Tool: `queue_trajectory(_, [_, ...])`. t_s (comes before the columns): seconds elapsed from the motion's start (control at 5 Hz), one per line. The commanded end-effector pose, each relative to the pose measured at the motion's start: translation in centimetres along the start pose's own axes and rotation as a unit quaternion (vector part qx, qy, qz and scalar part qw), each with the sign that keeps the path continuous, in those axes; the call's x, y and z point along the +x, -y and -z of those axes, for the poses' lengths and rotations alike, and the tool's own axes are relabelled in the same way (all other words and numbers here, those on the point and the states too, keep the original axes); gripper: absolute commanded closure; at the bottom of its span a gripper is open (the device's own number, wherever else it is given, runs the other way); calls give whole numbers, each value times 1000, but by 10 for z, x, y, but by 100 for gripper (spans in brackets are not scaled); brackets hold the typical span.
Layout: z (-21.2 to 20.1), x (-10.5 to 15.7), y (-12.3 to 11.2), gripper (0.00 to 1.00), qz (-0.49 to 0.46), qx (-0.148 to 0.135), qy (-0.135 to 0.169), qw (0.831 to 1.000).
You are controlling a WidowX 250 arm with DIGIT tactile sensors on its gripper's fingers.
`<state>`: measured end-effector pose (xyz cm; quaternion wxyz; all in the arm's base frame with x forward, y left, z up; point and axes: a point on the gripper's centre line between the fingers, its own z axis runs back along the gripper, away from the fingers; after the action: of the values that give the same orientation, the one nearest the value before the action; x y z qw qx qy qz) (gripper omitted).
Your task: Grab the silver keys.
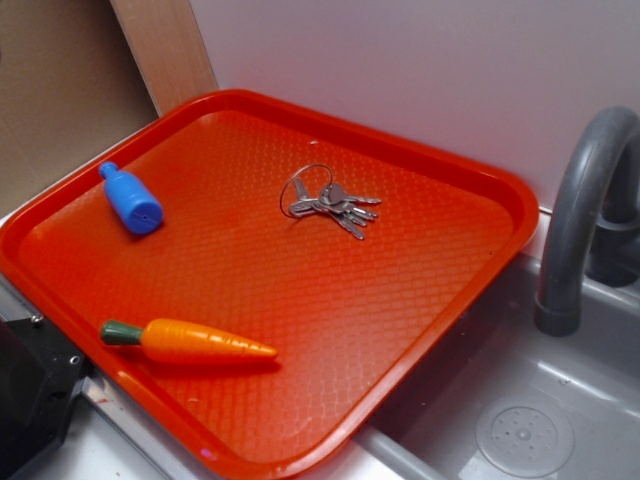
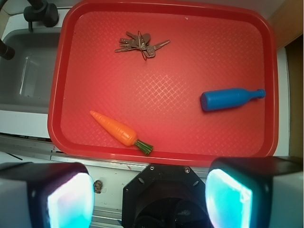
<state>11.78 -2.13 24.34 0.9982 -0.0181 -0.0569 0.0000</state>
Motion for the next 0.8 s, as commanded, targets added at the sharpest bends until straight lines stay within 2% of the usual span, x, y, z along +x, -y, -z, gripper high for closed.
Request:
queue_trajectory(0.0, [0,0,0,0,0,0,0,1000])
queue_trajectory(0.2, [37,43,33,0,64,-3,28,998])
queue_trajectory(0.4, [72,87,72,0,77,-22,10,997])
queue_trajectory(0.6, [120,124,95,0,66,6,-9,998])
